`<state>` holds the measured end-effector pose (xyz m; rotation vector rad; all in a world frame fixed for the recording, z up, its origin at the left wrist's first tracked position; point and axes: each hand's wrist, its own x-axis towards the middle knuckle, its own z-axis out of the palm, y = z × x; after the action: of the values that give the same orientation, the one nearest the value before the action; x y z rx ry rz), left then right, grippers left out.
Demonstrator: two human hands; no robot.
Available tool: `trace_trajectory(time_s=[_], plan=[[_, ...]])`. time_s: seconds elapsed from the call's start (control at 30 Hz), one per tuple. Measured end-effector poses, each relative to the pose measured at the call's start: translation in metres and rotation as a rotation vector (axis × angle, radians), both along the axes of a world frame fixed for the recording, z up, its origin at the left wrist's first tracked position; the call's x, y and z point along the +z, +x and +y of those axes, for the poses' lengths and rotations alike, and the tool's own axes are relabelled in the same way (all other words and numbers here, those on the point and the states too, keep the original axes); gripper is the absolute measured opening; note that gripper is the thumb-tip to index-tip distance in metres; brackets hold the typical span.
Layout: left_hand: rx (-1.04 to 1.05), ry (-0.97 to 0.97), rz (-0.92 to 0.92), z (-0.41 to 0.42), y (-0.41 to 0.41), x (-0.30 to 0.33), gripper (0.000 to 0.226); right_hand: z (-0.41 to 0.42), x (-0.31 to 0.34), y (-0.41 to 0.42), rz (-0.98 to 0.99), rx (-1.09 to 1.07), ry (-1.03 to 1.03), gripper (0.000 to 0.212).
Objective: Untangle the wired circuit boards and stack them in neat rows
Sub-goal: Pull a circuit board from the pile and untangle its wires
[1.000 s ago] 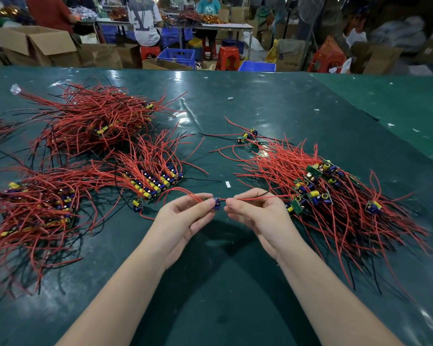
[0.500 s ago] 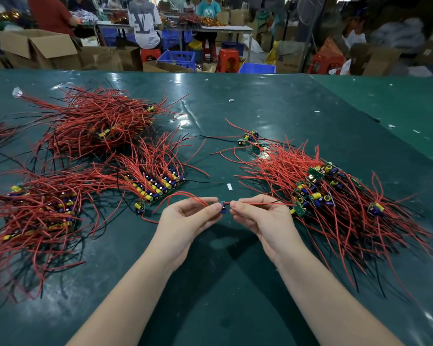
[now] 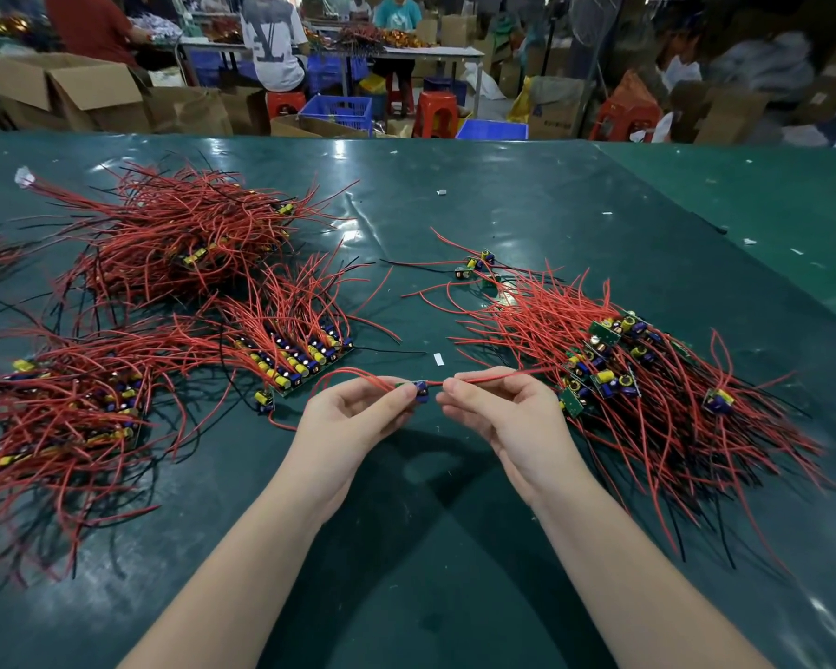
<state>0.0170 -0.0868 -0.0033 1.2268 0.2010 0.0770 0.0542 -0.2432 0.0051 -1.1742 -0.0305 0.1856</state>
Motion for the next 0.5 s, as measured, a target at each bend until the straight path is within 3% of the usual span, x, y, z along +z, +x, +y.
trace_trajectory(time_s=[0.23, 0.4, 0.5], plan=[[0.058, 0.031, 0.061, -0.003, 0.003, -0.004, 0.011, 0.003, -0.007, 0.001, 0.030, -0.087, -0.070, 0.010], [0.081, -0.022, 0.052, 0.001, 0.003, 0.000, 0.017, 0.002, 0.001, 0.002, 0.050, 0.031, 0.042, 0.021], [0.095, -0.029, 0.040, 0.001, 0.004, 0.001, 0.012, -0.001, 0.004, 0.003, 0.089, 0.040, 0.119, 0.015]])
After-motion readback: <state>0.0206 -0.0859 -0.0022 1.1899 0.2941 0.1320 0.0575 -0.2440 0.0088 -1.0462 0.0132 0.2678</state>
